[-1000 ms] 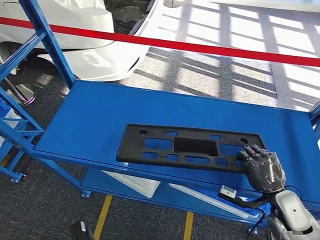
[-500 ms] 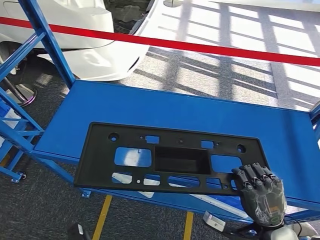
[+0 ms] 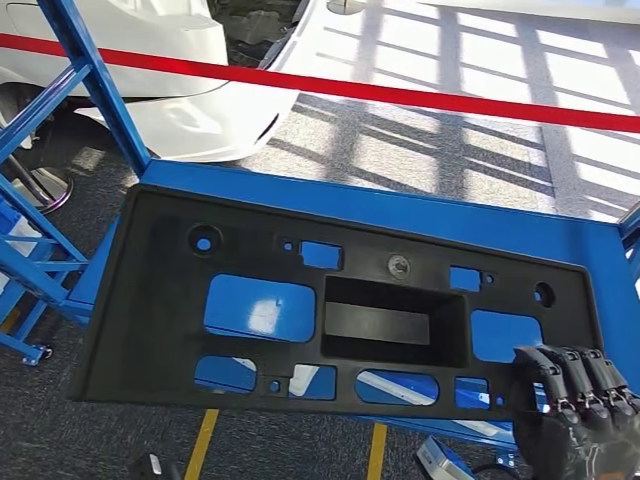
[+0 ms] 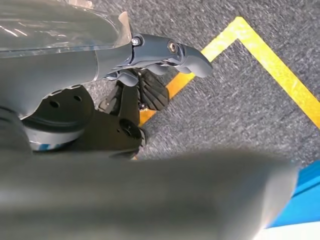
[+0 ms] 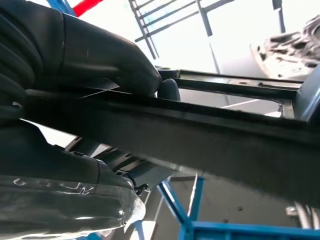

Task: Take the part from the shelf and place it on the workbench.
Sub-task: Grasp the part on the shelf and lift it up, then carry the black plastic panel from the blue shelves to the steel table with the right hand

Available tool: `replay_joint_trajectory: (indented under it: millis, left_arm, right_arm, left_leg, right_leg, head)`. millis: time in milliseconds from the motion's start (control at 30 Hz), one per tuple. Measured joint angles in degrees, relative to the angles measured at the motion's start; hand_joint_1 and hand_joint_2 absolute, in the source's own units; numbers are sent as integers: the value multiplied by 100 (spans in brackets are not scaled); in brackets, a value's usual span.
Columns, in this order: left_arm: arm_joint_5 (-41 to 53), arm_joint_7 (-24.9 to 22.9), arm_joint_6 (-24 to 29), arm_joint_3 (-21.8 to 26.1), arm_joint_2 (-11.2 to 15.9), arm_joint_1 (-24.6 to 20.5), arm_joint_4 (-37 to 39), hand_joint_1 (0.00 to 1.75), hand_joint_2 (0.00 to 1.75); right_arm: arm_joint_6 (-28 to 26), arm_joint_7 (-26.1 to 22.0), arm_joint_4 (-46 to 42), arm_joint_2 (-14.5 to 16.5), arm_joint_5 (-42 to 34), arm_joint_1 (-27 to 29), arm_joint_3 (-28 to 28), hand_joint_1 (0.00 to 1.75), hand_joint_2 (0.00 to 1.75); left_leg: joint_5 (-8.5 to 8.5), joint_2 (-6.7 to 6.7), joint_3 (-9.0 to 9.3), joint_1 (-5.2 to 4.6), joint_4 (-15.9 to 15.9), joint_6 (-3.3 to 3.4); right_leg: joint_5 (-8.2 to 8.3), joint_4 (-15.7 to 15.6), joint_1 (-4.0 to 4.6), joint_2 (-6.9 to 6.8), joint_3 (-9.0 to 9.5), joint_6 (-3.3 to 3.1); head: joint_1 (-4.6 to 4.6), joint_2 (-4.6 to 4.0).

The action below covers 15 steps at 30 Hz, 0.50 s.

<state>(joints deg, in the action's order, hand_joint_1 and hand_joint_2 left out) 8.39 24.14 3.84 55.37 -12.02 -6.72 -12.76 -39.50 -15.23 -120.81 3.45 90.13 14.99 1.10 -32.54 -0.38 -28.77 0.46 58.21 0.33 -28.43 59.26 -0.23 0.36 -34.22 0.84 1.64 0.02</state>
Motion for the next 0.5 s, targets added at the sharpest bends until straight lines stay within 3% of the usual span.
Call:
replay_joint_trajectory:
  millis: [267,500]
  left_arm:
    - [0,97,-61,15,0,1,0,0,175]
    - [-1,-281,272,23,0,5,0,0,175]
  right_arm:
    - [-2,88,-152,168,7,96,-15,175,175]
    - [-2,370,-148,178,6,183,74,175,175]
  left_leg:
    - [0,1,0,0,0,0]
    - [0,0,0,0,0,0]
  right_leg:
    - [0,0,0,-1,0,0]
    - [0,0,0,-1,0,0]
  head:
    - [0,0]
    - [0,0]
